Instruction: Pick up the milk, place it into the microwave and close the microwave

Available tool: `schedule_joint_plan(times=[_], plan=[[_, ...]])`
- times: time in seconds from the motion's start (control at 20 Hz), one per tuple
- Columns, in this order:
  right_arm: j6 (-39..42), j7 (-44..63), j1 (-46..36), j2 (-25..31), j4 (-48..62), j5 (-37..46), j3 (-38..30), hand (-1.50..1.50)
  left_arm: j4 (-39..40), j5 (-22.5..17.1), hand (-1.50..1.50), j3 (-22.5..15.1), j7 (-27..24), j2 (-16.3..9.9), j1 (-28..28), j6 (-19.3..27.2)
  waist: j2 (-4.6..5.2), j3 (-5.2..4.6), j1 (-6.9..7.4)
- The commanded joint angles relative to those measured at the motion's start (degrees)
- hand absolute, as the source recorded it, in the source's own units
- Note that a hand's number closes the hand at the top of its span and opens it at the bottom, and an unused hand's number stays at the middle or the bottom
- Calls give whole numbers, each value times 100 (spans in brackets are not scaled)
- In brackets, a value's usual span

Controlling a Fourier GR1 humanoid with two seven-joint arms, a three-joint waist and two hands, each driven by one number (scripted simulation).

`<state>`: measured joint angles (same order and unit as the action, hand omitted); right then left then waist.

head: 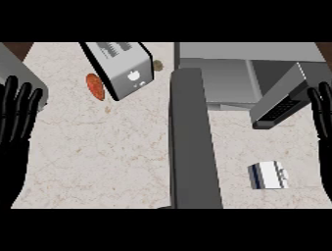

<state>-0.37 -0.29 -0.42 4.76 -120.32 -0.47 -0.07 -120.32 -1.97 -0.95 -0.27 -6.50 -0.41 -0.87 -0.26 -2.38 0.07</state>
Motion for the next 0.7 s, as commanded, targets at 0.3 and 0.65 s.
schedule_joint_plan(times=[0.3, 0.65], plan=[[477, 146, 1932, 167, -969, -543, -319, -150, 601, -898, -150, 120, -53, 620, 515, 361, 8, 229, -155], [1112, -814, 3295, 47, -1005, -706, -440, -150, 538, -981, -150, -447, -859, 644, 1559, 89, 6, 239, -42]])
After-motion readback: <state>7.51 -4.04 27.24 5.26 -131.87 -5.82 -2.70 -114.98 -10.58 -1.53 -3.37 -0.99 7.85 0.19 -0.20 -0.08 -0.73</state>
